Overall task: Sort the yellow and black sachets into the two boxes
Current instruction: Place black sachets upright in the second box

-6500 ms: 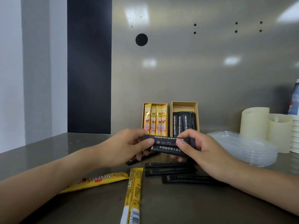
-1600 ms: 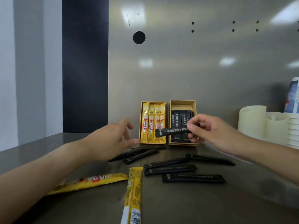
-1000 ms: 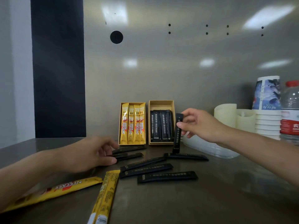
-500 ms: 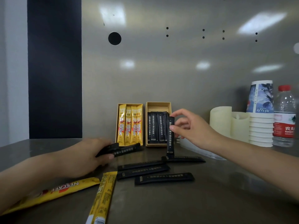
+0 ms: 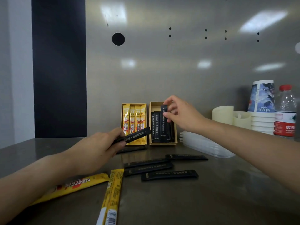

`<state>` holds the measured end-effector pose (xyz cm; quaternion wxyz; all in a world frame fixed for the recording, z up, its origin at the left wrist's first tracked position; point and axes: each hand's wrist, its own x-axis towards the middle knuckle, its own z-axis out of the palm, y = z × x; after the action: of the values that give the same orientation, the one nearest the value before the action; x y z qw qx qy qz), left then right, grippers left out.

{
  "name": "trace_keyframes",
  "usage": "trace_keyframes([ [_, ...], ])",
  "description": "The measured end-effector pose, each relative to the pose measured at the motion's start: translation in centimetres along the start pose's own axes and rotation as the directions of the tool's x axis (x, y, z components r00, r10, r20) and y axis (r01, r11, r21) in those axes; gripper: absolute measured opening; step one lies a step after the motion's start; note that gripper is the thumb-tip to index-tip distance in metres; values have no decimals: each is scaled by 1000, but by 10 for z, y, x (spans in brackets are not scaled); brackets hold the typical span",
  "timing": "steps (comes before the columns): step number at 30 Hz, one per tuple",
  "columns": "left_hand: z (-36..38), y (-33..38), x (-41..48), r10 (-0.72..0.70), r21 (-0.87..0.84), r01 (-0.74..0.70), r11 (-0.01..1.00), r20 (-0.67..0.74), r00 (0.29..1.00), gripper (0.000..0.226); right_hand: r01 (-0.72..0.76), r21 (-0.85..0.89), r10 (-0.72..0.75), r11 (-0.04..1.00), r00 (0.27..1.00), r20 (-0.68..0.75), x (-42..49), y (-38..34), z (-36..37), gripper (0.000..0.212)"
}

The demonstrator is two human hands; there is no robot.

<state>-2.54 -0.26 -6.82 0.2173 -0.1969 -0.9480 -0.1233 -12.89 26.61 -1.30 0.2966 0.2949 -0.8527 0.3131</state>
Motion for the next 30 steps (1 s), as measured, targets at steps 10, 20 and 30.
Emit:
trace_keyframes([
  [10, 0, -1, 1, -13, 29, 13, 1000, -4, 1000, 9, 1, -253, -1, 967, 1000, 0, 19, 19, 23, 43],
  [20, 2, -5, 2, -19, 15, 19, 1000, 7, 1000, 10, 70, -398, -69, 915, 997, 15, 14, 21, 25, 59],
  [30, -1, -1, 1, -28, -149, 23, 989, -30, 999, 11, 140, -13, -137, 990, 981, 139, -25, -33, 8, 34],
])
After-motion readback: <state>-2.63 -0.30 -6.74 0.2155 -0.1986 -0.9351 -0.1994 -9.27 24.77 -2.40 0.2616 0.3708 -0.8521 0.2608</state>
